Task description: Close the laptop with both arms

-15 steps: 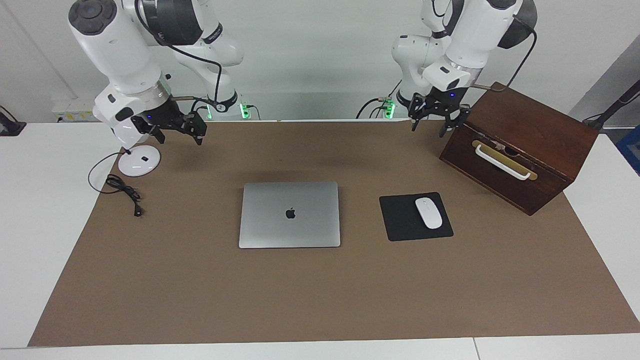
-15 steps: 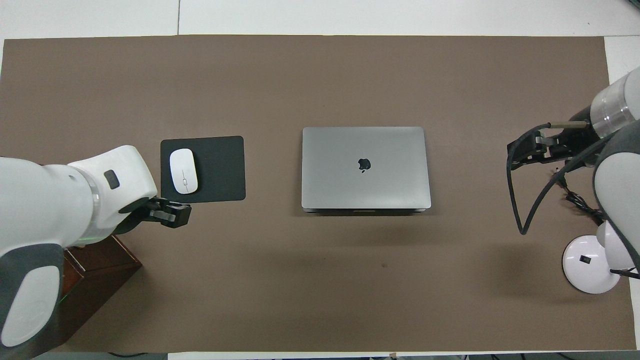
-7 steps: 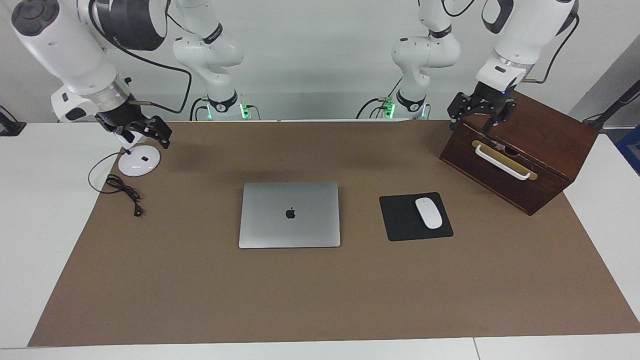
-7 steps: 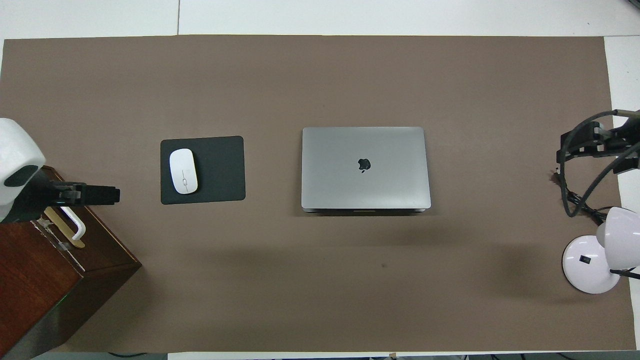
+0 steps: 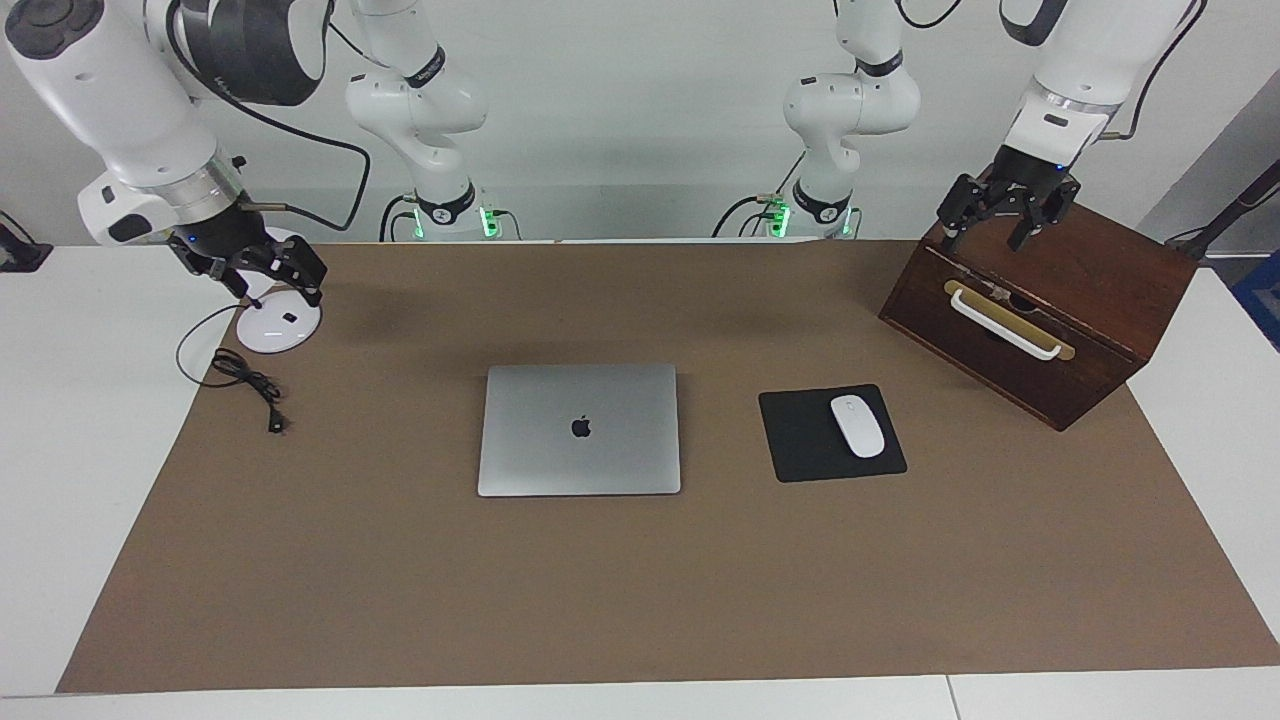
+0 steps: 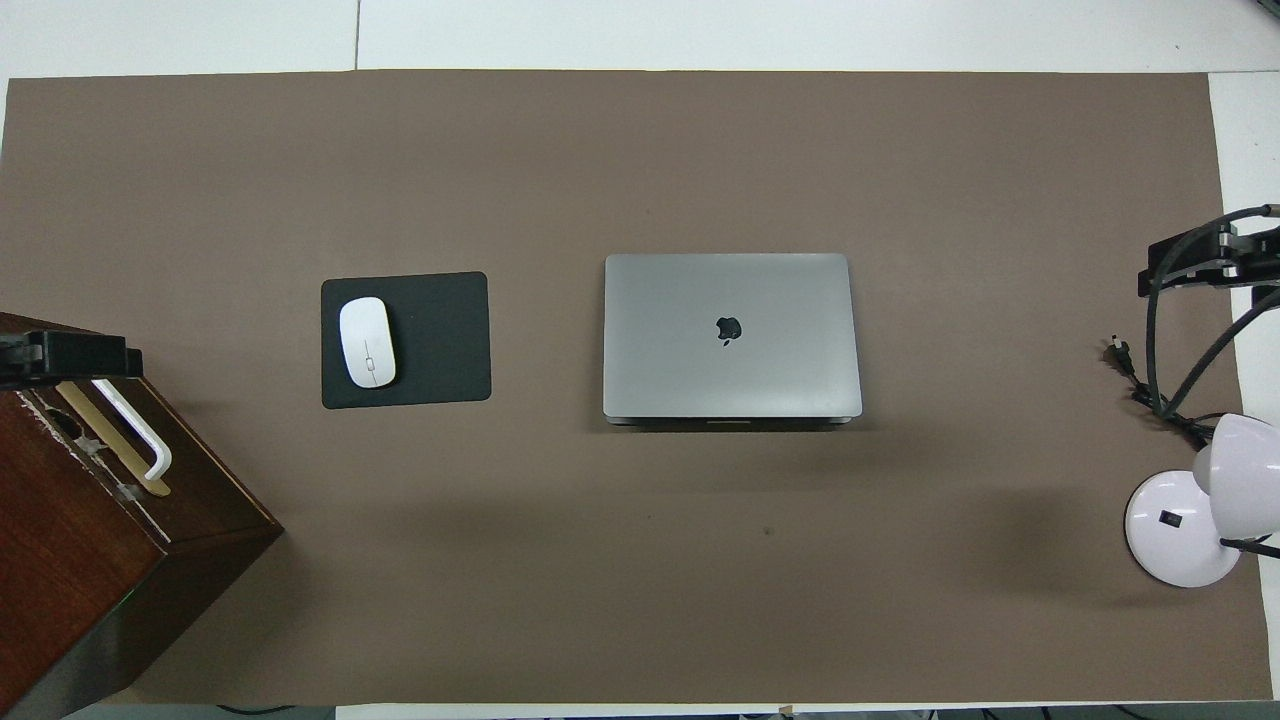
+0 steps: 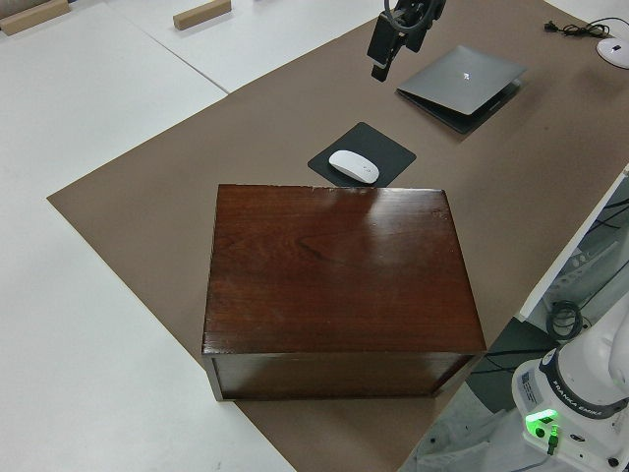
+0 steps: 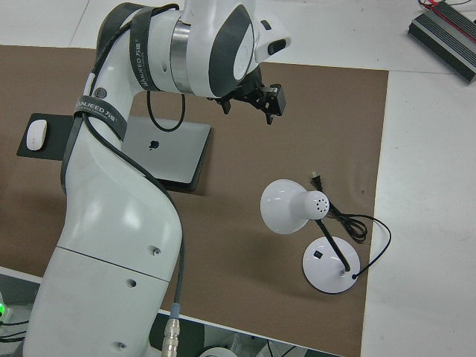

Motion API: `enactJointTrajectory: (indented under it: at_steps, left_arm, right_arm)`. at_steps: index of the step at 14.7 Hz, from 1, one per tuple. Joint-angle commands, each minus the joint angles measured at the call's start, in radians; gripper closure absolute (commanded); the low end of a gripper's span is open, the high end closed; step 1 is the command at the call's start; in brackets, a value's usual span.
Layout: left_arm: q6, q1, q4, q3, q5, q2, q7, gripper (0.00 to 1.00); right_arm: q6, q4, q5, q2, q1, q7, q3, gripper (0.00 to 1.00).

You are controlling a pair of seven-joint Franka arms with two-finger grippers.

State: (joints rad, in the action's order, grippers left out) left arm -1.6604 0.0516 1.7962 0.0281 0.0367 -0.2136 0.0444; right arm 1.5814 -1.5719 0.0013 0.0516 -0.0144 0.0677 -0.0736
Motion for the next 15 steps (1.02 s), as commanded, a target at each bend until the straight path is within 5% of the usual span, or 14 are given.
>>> enactJointTrajectory:
  at_steps: [1, 5, 9, 15]
  left_arm:
    - [0.105, -0.021, -0.158, -0.011, -0.011, 0.100, 0.018, 0.00]
    - [0.076, -0.019, -0.149, -0.013, -0.017, 0.143, 0.018, 0.00]
    - [-0.025, -0.016, 0.003, -0.013, -0.018, 0.097, 0.014, 0.00]
    - [-0.002, -0.016, -0.026, -0.013, -0.026, 0.103, -0.050, 0.00]
  right_arm:
    - [0.012, 0.006, -0.017, -0.001, 0.007, -0.078, 0.000, 0.00]
    - [0.052, 0.004, -0.003, -0.002, 0.039, -0.147, 0.003, 0.00]
    - [0.103, -0.007, 0.000, -0.004, 0.040, -0.085, 0.005, 0.00]
    - [0.100, -0.008, 0.000, -0.004, 0.040, -0.082, 0.002, 0.00]
